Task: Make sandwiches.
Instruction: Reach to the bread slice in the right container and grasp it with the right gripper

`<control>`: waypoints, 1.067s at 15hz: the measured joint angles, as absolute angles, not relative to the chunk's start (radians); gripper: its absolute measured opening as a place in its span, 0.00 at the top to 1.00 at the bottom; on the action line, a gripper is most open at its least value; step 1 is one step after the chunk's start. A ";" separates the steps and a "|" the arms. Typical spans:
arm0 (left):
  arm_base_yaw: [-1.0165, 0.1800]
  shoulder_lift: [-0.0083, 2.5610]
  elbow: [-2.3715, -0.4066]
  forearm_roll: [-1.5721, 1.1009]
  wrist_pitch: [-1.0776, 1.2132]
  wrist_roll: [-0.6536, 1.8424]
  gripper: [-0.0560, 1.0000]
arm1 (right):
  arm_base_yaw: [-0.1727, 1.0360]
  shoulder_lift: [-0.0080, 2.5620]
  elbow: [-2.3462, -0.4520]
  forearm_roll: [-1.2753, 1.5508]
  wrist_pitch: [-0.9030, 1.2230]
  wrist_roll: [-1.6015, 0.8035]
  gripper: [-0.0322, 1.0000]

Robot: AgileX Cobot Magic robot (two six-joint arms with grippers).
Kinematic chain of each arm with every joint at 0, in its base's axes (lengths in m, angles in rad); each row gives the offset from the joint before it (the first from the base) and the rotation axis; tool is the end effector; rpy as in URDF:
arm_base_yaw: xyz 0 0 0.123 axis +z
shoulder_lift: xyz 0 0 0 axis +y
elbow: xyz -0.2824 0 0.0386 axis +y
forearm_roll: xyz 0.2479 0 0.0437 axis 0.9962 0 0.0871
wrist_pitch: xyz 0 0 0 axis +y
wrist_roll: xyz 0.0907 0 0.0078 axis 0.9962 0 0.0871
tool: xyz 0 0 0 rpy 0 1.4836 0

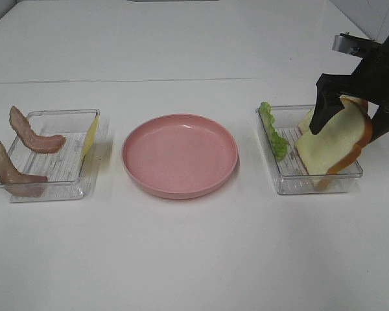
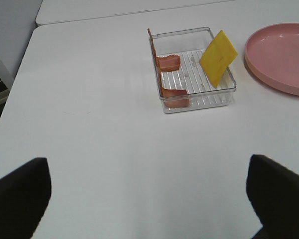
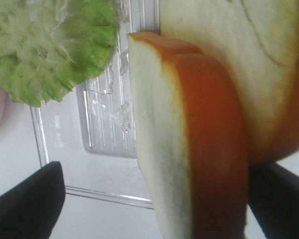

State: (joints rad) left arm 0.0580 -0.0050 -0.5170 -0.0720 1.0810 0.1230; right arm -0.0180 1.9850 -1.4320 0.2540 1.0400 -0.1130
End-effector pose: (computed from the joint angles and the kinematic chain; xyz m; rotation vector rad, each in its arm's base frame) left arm -0.0082 -0.0063 0.2804 0.0714 2.0394 0.0273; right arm 0.3901 0.0127 0.1844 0.0410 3.0442 0.3338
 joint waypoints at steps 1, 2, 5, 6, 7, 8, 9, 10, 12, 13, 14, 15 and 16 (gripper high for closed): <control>0.058 -0.005 -0.517 -0.072 1.081 0.123 0.01 | -0.018 1.988 -1.432 0.275 1.040 -0.123 0.08; 0.058 -0.005 -0.517 -0.071 1.081 0.123 0.01 | -0.018 1.988 -1.432 0.293 1.040 -0.132 0.12; 0.058 -0.005 -0.517 -0.071 1.081 0.123 0.01 | -0.018 1.988 -1.432 0.301 1.040 -0.135 0.37; 0.058 -0.005 -0.517 -0.071 1.081 0.123 0.01 | -0.018 1.988 -1.432 0.301 1.040 -0.135 0.38; 0.058 -0.005 -0.517 -0.071 1.081 0.123 0.01 | -0.018 1.988 -1.432 0.301 1.040 -0.135 0.39; 0.058 -0.005 -0.517 -0.071 1.081 0.123 0.01 | -0.018 1.988 -1.432 0.301 1.040 -0.135 0.39; 0.058 -0.005 -0.517 -0.071 1.081 0.123 0.01 | -0.018 1.988 -1.432 0.301 1.040 -0.135 0.39; 0.058 -0.005 -0.517 -0.071 1.081 0.123 0.01 | -0.018 1.988 -1.432 0.301 1.040 -0.135 0.40; 0.058 -0.005 -0.517 -0.071 1.081 0.123 0.01 | -0.018 1.988 -1.432 0.301 1.040 -0.135 0.45; 0.058 -0.005 -0.517 -0.071 1.081 0.123 0.01 | -0.018 1.988 -1.432 0.301 1.040 -0.135 0.53; 0.058 -0.005 -0.517 -0.071 1.081 0.123 0.01 | -0.018 1.988 -1.432 0.301 1.040 -0.135 0.66; 0.058 -0.005 -0.517 -0.071 1.081 0.123 0.01 | -0.018 1.988 -1.432 0.301 1.045 -0.135 0.75; 0.058 -0.005 -0.517 -0.071 1.081 0.123 0.01 | -0.018 1.988 -1.432 0.301 1.058 -0.135 0.74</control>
